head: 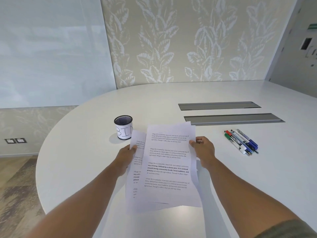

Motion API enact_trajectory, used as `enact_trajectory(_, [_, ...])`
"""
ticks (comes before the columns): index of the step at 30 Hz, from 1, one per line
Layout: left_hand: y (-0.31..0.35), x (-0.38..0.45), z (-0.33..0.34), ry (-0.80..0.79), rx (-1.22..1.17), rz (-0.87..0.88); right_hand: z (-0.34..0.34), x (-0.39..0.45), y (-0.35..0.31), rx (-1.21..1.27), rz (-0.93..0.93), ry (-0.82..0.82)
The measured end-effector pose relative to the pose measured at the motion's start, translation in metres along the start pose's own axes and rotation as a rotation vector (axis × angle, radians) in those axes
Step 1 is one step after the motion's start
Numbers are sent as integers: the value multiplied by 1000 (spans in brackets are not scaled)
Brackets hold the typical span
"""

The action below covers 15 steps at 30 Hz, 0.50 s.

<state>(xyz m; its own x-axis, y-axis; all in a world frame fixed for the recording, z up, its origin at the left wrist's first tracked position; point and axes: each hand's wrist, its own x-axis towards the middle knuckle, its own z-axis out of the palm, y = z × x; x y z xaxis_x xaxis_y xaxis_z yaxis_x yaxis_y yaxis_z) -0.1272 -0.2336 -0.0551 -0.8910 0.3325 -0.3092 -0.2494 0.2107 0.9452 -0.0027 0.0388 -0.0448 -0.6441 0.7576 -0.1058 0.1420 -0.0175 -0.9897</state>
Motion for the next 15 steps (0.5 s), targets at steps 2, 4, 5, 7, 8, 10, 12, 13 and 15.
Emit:
enact_trajectory(2, [2, -2, 6, -20, -62, 5, -1, -1, 0, 23, 6, -12])
enact_trajectory(4, [3, -3, 11, -44, -117, 19, -2, -2, 0, 39, 13, -21])
enact_trajectory(5, [4, -4, 13, -56, -133, 26, -2, -3, 0, 44, 16, -25])
enact_trajectory(7, [6, -5, 17, -69, -154, 39, -2, -5, 0, 56, 23, -35])
enact_trajectory(8, [8, -5, 19, -76, -161, 42, -1, -6, -1, 64, 24, -39])
enact_trajectory(10, [10, -5, 23, -95, -176, 46, 1, -8, -1, 85, 19, -39])
enact_trajectory(12, [13, -5, 28, -113, -195, 62, 3, -10, -1, 110, 14, -43])
enact_trajectory(13, [14, -5, 31, -117, -209, 69, 4, -10, -1, 120, 16, -48])
enact_trajectory(15, [17, -6, 35, -105, -245, 84, 5, -10, -2, 121, 30, -53])
